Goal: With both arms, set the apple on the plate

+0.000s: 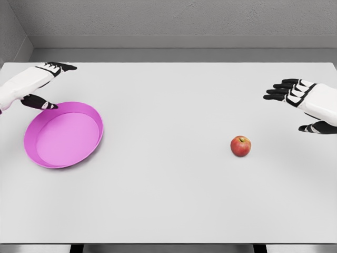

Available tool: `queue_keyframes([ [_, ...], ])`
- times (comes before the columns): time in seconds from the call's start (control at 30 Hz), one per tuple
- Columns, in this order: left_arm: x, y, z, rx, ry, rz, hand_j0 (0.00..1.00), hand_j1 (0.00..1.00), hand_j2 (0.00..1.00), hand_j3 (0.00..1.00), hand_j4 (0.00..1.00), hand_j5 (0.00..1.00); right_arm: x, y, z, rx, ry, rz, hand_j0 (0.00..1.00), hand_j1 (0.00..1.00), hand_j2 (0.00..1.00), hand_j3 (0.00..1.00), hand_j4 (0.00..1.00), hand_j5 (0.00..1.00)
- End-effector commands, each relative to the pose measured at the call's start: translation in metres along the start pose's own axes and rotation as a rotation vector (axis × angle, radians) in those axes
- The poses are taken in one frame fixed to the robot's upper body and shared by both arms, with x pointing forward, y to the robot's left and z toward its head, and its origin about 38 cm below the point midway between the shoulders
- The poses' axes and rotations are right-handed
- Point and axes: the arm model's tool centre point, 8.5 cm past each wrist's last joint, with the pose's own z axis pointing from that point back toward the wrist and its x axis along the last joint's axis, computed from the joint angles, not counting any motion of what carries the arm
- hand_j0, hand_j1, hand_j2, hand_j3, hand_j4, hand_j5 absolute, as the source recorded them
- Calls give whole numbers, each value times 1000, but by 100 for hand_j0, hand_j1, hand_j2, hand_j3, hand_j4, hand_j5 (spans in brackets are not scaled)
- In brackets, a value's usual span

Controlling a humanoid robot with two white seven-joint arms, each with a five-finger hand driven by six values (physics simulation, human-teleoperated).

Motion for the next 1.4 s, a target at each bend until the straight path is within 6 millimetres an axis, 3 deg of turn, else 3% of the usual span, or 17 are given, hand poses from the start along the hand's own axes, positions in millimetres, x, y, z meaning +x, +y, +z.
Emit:
queue_keyframes([
  [0.0,-10,12,14,9,28,-16,100,100,100,100,100,100,1,0,0,5,-2,-4,100,100,100,100,100,100],
  [0.13,-10,14,14,13,28,-15,100,100,100,100,100,100,5,5,-5,7,-22,-22,100,100,100,100,100,100],
  [0.23,-10,13,14,12,29,-14,100,100,100,100,100,100,20,26,-33,39,-103,-63,100,100,100,100,100,100],
  [0.33,-10,13,14,12,28,-13,100,100,100,100,100,100,27,39,-39,109,-131,-76,100,100,100,100,100,100],
  [0.43,-10,12,14,11,28,-13,100,100,100,100,100,100,33,46,-72,219,-136,-78,100,100,100,100,100,100],
  [0.53,-10,12,14,10,28,-12,100,100,100,100,100,100,34,61,-93,309,-84,-114,100,100,100,100,100,100],
  [0.63,-3,11,10,9,7,-18,100,100,100,100,100,100,25,69,-93,352,8,-146,100,100,100,100,100,100],
  [0.83,-2,11,9,16,5,-14,100,100,100,100,100,100,16,64,-94,385,79,-151,100,100,100,100,100,100],
  [1.2,-3,11,10,13,7,-14,100,100,100,100,100,100,21,79,-100,416,97,-183,100,100,100,100,100,100],
  [1.37,-3,11,10,12,7,-14,100,100,100,100,100,100,32,79,-117,418,48,-174,100,100,100,100,100,100],
])
